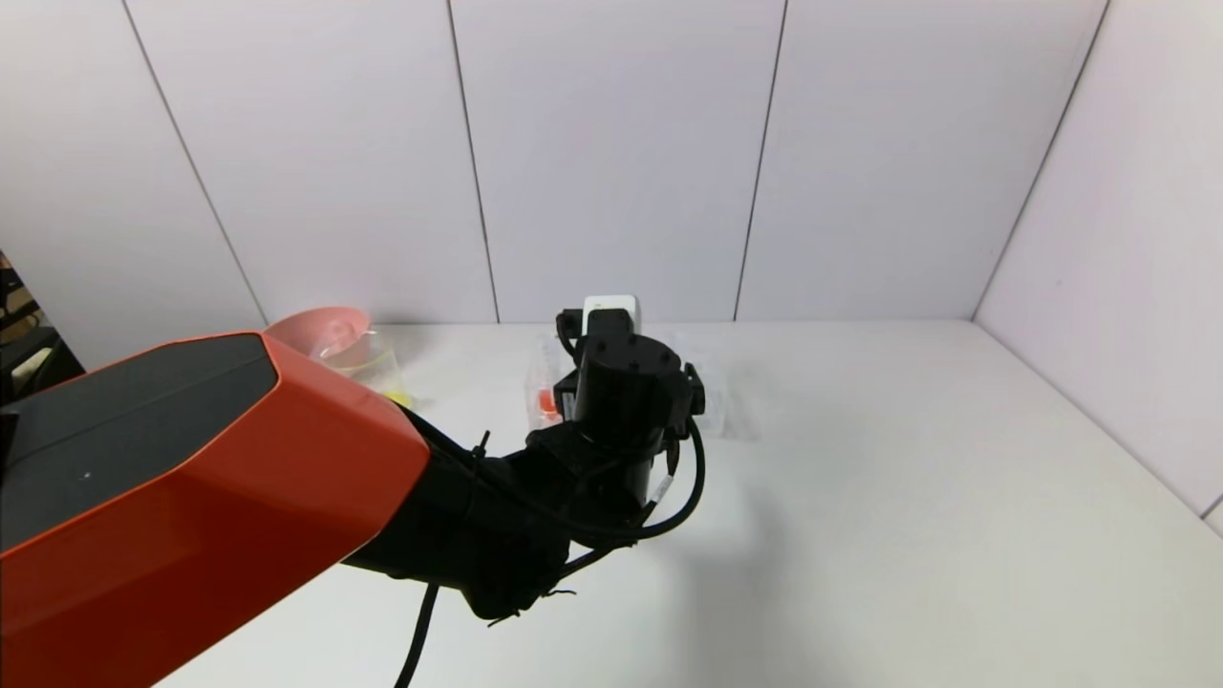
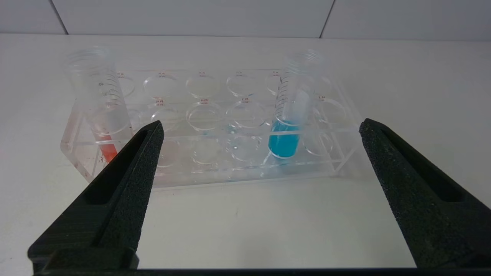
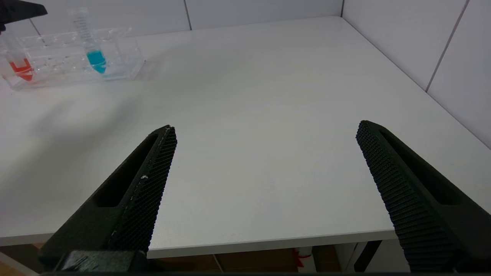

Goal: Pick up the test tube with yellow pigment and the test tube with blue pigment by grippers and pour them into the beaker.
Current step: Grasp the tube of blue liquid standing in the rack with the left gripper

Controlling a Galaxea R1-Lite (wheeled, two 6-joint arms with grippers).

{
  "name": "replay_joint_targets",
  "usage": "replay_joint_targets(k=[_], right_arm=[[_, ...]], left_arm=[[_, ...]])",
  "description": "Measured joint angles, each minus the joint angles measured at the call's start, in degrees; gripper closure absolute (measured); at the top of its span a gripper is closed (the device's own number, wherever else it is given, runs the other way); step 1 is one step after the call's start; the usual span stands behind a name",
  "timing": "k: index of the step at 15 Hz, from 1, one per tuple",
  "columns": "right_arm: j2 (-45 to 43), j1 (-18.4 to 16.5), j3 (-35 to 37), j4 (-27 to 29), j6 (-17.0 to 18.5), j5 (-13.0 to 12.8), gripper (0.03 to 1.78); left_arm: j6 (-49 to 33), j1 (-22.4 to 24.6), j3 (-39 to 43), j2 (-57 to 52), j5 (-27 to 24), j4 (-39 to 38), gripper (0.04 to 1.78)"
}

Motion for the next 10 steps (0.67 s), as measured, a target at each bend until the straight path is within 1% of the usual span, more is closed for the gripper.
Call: replay_joint_targets(k=[10], right_arm=[[0.0,0.0,0.0,0.0,0.0,0.0,0.10]], left_arm=[[0.3,-0.1,-1.4,2.3,0.0,0.2,0.04]])
